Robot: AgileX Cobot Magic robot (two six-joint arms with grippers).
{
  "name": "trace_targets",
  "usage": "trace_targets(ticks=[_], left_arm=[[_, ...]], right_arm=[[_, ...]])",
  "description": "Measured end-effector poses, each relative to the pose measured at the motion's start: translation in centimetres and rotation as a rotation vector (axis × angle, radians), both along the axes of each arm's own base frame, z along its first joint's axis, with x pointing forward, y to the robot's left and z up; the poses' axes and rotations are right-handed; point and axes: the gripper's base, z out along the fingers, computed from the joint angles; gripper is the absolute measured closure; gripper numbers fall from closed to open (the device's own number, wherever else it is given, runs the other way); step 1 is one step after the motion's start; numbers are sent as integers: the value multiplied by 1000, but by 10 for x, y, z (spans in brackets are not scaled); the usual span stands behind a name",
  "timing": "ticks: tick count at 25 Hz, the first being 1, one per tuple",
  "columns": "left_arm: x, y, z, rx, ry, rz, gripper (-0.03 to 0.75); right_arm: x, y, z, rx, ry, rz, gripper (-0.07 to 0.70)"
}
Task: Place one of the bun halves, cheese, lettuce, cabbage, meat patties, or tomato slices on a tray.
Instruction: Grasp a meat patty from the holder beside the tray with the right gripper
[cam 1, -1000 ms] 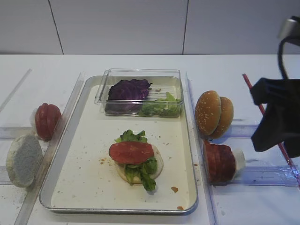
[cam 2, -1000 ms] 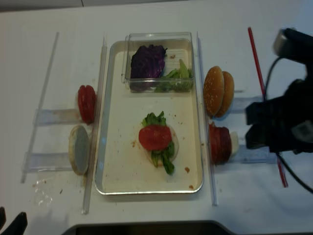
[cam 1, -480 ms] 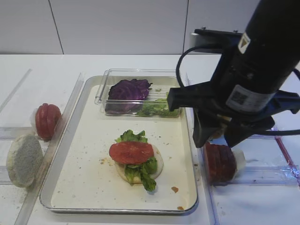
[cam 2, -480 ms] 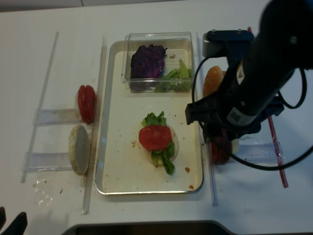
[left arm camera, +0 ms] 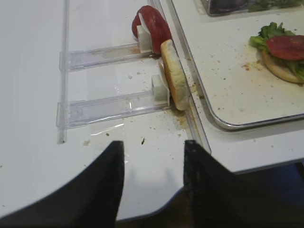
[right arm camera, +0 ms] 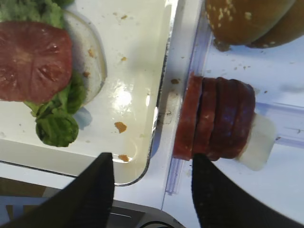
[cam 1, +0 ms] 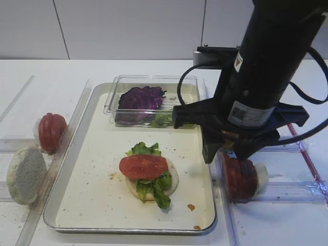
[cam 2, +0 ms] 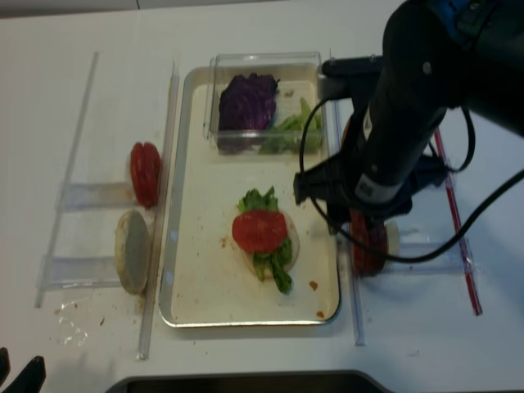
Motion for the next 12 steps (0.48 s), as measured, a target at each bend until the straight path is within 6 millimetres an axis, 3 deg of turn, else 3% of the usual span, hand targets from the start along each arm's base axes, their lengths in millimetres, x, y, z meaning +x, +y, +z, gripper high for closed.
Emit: trace_targets(ticks=[12], left_arm=[[0, 0, 0, 0, 0, 0, 430]], right_arm=[[9, 4, -19, -50, 31, 6, 228]])
